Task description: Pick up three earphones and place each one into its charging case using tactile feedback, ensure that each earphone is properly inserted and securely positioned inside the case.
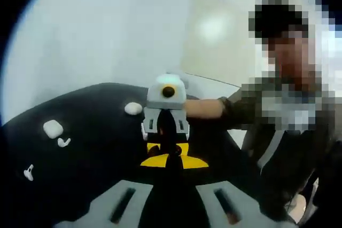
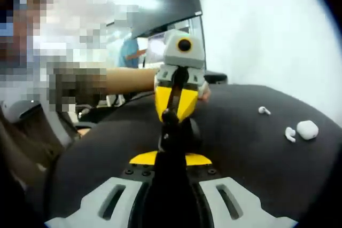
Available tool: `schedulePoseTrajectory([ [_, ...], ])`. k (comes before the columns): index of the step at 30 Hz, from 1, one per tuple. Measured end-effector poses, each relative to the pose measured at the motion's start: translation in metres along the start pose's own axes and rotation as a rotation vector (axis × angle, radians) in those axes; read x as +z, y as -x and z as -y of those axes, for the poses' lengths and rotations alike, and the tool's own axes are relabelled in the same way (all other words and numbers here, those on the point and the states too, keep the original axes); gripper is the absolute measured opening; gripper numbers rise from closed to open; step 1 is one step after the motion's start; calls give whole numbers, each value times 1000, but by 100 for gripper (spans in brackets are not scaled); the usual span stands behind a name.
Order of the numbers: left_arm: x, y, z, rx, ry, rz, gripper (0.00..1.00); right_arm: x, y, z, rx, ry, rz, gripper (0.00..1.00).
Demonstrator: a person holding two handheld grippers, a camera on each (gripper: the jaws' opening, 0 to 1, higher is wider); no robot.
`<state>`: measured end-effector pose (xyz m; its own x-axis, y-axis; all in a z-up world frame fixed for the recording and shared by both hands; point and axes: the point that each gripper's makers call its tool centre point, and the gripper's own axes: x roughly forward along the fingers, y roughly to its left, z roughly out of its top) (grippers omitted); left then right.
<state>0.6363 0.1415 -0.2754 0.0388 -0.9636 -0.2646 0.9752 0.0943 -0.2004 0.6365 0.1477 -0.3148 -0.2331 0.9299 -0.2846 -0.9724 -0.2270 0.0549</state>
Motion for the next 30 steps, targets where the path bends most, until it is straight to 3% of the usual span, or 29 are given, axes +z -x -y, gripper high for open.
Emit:
schedulePoseTrajectory([
  [5, 4, 1, -1, -5, -79, -20, 4, 0, 0, -1, 1, 2, 0, 18],
  [8, 0, -1, 0, -28, -67, -52, 4, 0, 0, -1, 2, 3, -1, 18],
  [19, 1, -1, -2, -41, -97, -35, 4, -1, -1, -3, 3, 3, -3, 18],
  [24, 1, 1, 3, -82, -71, -45, 4, -1, -1, -4, 9, 3, -4, 18],
  [30, -1, 1, 0, -84, -72, -47, 4, -1, 0, -4, 10, 3, -4, 18],
])
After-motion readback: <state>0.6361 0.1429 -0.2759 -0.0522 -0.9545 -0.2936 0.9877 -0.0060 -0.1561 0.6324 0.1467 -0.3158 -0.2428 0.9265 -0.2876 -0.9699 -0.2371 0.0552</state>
